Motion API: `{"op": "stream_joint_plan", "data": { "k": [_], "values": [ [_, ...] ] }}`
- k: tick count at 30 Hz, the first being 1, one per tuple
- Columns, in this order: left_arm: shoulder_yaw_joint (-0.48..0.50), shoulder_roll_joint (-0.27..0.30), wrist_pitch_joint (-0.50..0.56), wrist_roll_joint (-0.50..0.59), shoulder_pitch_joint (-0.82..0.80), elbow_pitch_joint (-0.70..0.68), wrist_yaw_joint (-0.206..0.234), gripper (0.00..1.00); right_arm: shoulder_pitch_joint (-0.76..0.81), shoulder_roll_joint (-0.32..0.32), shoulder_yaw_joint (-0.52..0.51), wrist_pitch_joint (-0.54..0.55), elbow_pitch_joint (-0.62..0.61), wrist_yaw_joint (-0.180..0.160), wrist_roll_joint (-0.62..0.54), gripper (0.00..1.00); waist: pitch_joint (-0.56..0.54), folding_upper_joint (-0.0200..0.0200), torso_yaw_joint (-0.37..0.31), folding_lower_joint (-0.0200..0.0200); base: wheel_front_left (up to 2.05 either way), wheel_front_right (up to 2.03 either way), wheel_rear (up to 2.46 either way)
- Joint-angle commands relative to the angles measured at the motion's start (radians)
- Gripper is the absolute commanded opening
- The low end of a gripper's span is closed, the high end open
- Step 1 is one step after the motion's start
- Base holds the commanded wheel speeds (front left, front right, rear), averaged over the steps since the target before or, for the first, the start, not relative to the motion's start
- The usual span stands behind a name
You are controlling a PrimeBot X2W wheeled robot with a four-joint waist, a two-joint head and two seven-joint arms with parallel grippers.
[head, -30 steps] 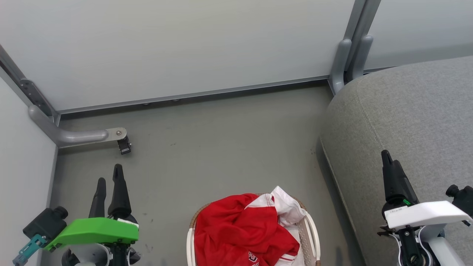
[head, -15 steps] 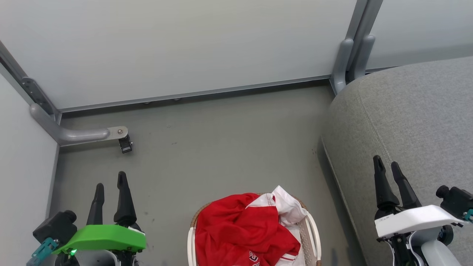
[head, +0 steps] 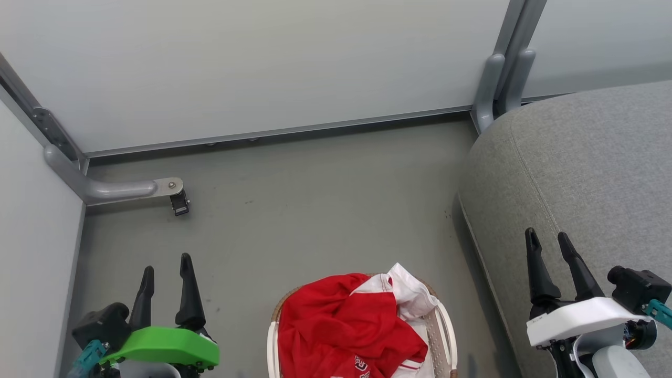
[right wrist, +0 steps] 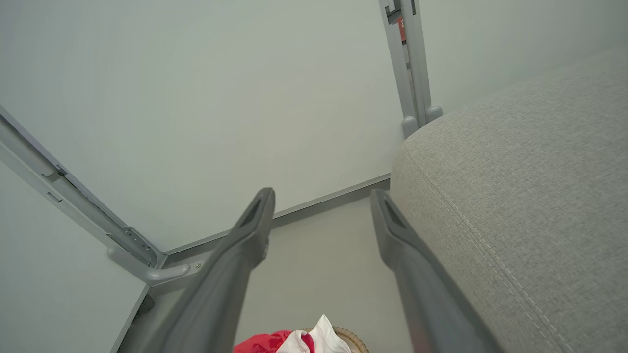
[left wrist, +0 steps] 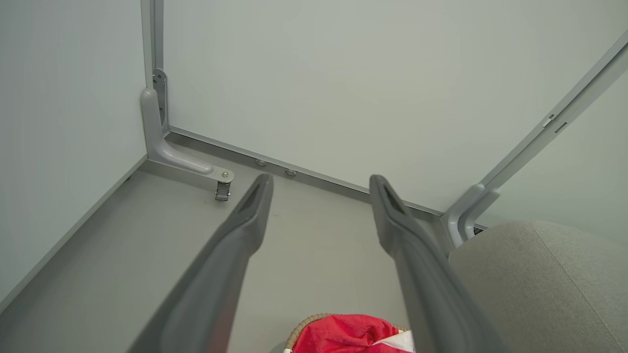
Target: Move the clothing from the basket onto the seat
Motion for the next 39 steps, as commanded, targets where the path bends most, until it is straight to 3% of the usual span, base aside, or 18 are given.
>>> {"op": "stream_joint_plan", "data": {
  "k": [1, 39],
  "values": [
    [-0.001, 0.008, -0.011, 0.023, 0.01, 0.0, -0.004, 1.0, 0.009, 0.0, -0.012, -0.005, -0.003, 0.0, -0.035, 1.0, 0.001, 0.0, 0.001, 0.0, 0.0, 0.0, 0.0],
    [-0.034, 0.01, -0.088, 0.299, 0.032, 0.058, 0.001, 1.0, 0.036, 0.065, -0.097, -0.007, 0.014, 0.0, -0.421, 1.0, 0.01, 0.0, 0.013, 0.0, 0.0, 0.0, 0.0]
  ]
}}
